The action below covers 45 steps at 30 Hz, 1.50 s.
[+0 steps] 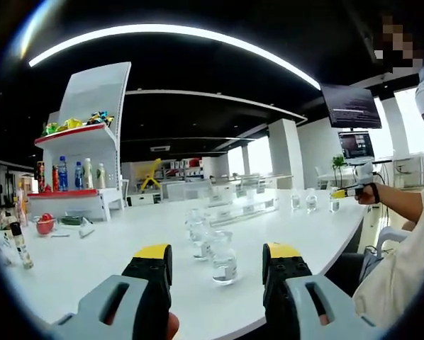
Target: Identify the label on the chemical reagent bottle, grasp the chemical reagent bottle, and place it in the designated position on the reagent rack
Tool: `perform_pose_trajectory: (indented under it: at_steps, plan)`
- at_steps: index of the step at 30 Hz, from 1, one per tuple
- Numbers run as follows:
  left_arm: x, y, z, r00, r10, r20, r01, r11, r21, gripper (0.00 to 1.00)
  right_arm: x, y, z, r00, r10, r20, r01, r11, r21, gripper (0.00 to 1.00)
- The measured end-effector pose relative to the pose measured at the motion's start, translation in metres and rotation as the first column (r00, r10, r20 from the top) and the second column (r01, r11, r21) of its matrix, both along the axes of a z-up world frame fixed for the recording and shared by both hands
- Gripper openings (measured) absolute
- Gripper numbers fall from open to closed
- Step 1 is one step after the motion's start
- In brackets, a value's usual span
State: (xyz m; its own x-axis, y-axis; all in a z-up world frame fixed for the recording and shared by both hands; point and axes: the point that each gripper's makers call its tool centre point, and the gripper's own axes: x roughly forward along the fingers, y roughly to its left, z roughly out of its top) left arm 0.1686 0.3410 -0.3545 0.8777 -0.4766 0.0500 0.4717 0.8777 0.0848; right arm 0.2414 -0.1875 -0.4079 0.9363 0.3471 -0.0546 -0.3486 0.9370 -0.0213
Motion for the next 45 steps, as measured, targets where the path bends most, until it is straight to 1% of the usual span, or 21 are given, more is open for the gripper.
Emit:
perform_pose_trajectory:
  at_steps: [5, 11, 14, 18, 22, 28, 31, 37, 45]
  plan:
    - [0.001, 0.001, 0.0, 1.0, 0.004, 0.0, -0.004, 1.0, -0.001, 0.51, 0.001, -0.002, 0.001, 1.0, -0.005, -0.007, 0.006, 0.998, 0.056, 0.2]
    - [0.002, 0.003, -0.001, 1.0, 0.009, -0.004, -0.009, 1.0, 0.001, 0.51, 0.001, -0.002, 0.0, 1.0, -0.004, 0.006, 0.003, 0.997, 0.072, 0.2]
    - [0.002, 0.004, 0.0, 1.0, 0.01, 0.0, -0.01, 1.0, -0.003, 0.51, 0.001, -0.001, 0.001, 1.0, -0.003, 0.013, 0.002, 0.998, 0.063, 0.2]
    - [0.002, 0.005, 0.0, 1.0, 0.011, 0.001, -0.011, 1.0, -0.005, 0.51, -0.002, 0.002, 0.001, 0.999, 0.003, 0.036, -0.004, 1.0, 0.011, 0.19]
    - [0.002, 0.005, -0.001, 1.0, 0.011, -0.002, -0.011, 1.0, -0.005, 0.51, -0.002, 0.005, 0.003, 0.999, 0.012, 0.046, -0.013, 1.0, 0.013, 0.19]
    - [0.002, 0.005, -0.001, 1.0, 0.012, 0.0, -0.012, 1.0, -0.004, 0.51, 0.0, 0.007, 0.01, 0.998, 0.005, 0.059, -0.006, 1.0, 0.007, 0.19]
    - [0.003, 0.005, -0.002, 1.0, 0.012, -0.002, -0.012, 1.0, -0.003, 0.51, 0.002, 0.012, 0.018, 0.997, 0.009, 0.072, -0.01, 1.0, 0.016, 0.19]
    - [0.002, 0.004, -0.001, 1.0, 0.006, 0.0, -0.006, 1.0, -0.001, 0.51, 0.009, 0.021, 0.024, 0.997, 0.017, 0.074, -0.018, 1.0, 0.011, 0.19]
    - [0.003, 0.003, -0.004, 1.0, 0.001, -0.005, -0.001, 1.0, 0.007, 0.51, 0.017, 0.033, 0.035, 0.996, 0.038, 0.08, -0.038, 0.999, -0.002, 0.19]
